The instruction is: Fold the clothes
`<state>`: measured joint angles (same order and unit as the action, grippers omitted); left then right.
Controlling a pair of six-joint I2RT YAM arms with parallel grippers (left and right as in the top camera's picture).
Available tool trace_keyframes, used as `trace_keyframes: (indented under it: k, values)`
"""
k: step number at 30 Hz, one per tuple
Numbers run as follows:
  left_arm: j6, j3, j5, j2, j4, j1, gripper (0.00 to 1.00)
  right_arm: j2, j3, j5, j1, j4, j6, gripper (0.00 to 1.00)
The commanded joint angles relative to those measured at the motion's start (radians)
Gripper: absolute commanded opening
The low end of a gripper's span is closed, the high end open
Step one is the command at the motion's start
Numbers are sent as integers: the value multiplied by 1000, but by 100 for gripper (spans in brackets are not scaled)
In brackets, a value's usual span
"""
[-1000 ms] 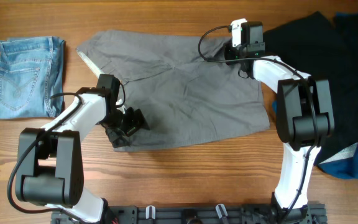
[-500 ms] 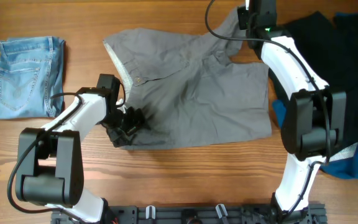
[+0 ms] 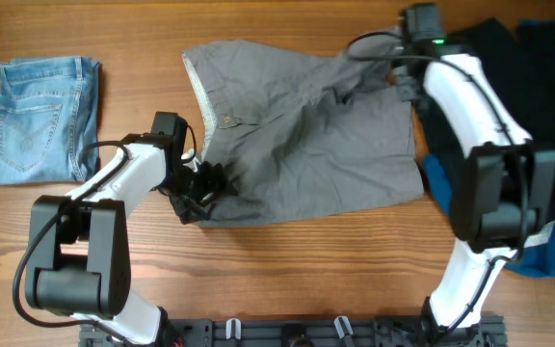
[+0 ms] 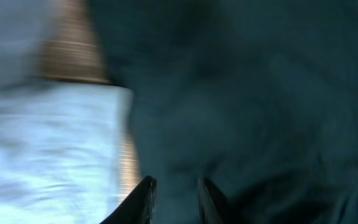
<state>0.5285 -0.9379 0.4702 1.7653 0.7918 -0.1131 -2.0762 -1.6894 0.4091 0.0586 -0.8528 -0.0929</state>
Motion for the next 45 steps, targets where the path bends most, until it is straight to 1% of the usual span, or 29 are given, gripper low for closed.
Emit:
trace_keyframes:
  k: [1,2,3,4,5,6,8,9,11,12,14,17,20,21,22,23,24,25,26,27,29,32,34,35,37,39,40,42,45]
  values:
    - [-24,37,-85,55,-22,-4,83,-14,-5,-244,-45,-27,94,45]
    - [-24,37,-85,55,-27,-4,83,-14,-5,-347,-45,-26,93,54]
    - [-24,37,-85,55,-35,-4,83,-14,-5,-497,-45,2,97,55]
    - [-23,37,-85,55,-36,-4,83,-14,-5,-554,-45,37,113,55]
    - [-24,37,-85,55,-34,-4,83,-14,-5,-596,-45,92,169,55]
    - [-24,37,-85,55,-33,-4,83,-11,-19,-686,-47,163,225,54]
    - [-24,37,-85,55,-33,-4,83,8,-71,-925,-51,291,235,54]
    - [-24,37,-85,55,-34,-4,84,19,-99,-984,-50,365,266,54]
    - [-24,37,-85,55,-37,-4,84,24,-121,-993,-40,557,304,57]
    - [-23,37,-85,55,-38,-4,84,16,-121,-964,-37,589,304,58]
    - [-23,37,-85,55,-41,-4,84,-15,-117,-881,-32,597,305,60]
    - [-24,37,-85,55,-45,-4,84,-90,-116,-877,-32,574,302,61]
    - [-23,37,-85,55,-44,-4,84,-180,-116,-880,-25,523,302,65]
    - [-23,37,-85,55,-44,-4,84,-195,-116,-874,-25,452,301,60]
    - [-23,37,-85,55,-43,-4,84,-200,-116,-819,-29,299,303,49]
    - [-24,37,-85,55,-43,-4,84,-198,-116,-774,-37,153,304,43]
    - [-24,37,-85,55,-44,-4,84,-198,-116,-759,-46,40,305,43]
    - [-24,37,-85,55,-45,-4,84,-200,-111,-757,-52,-108,303,51]
    - [-24,37,-85,55,-46,-4,84,-200,-97,-756,-51,-172,301,63]
    - [-24,37,-85,55,-49,-4,84,-200,-80,-756,-50,-246,272,67]
    - [-24,37,-85,55,-53,-4,84,-200,-68,-738,-50,-313,253,67]
    - [-24,37,-85,55,-52,-4,84,-196,-107,-739,-51,-273,252,69]
    - [-24,37,-85,55,-52,-4,84,-180,-177,-763,-51,-253,249,69]
    - [-24,37,-85,55,-51,-4,84,-159,-257,-776,-51,-226,247,69]
    - [-24,37,-85,55,-52,-4,84,-146,-328,-776,-50,-140,221,70]
    - [-23,37,-85,55,-52,-4,84,-146,-329,-775,-49,14,220,69]
    - [-23,37,-85,55,-52,-4,84,-152,-315,-775,-47,61,223,69]
    - [-23,37,-85,55,-52,-4,84,-174,-282,-752,-38,143,226,69]
    - [-23,37,-85,55,-52,-4,84,-233,-266,-741,-14,212,225,70]
